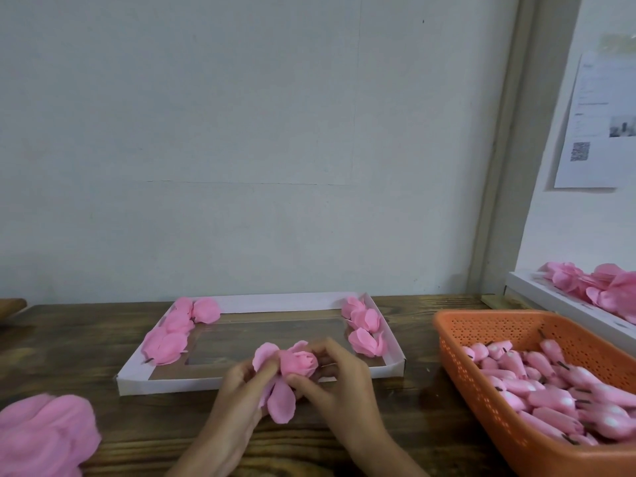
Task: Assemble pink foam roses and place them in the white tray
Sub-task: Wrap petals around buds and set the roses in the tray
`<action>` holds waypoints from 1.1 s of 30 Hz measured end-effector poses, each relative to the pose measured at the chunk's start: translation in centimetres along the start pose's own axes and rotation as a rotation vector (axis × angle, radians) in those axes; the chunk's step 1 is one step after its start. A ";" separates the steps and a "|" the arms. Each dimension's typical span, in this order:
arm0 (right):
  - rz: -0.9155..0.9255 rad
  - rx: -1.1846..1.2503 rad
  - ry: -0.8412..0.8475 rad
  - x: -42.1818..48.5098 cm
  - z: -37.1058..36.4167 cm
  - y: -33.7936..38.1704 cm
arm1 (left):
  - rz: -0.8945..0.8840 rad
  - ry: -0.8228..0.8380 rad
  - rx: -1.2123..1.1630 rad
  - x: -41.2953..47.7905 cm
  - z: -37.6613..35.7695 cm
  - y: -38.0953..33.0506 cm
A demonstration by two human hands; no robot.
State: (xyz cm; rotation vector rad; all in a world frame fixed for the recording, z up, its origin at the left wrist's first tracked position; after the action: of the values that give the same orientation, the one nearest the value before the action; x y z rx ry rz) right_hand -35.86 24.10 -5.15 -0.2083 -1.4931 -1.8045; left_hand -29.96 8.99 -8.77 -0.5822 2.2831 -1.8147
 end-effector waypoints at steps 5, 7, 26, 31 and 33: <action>-0.006 -0.035 -0.072 0.2 0.6 0.3 | -0.006 0.125 -0.192 -0.4 -1.1 -1.1; -0.033 0.024 -0.068 0.3 0.7 0.1 | 0.021 0.112 -0.240 -0.4 -1.1 -1.1; -0.068 0.133 0.097 0.3 0.1 -0.2 | -0.205 -0.290 0.154 -0.4 1.9 -1.8; -0.012 0.086 0.101 0.3 0.0 0.4 | -0.212 -0.192 0.097 -0.7 0.6 -2.3; -0.014 0.101 0.098 0.4 0.1 0.4 | -0.206 -0.146 0.076 -0.8 0.2 -2.6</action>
State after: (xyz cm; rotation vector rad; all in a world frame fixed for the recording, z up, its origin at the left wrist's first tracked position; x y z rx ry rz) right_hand -35.85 23.99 -4.59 -0.0594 -1.5149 -1.7200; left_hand -28.64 8.61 -6.40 -0.9341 2.1166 -1.8688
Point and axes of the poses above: each hand's wrist, its own x-axis towards the middle knuckle, its own z-axis out of the back of the hand, y = z × x, the point moved 6 cm from there along x, towards the middle knuckle, and after that the axes turned 1 degree about y, right-handed, at the moved point
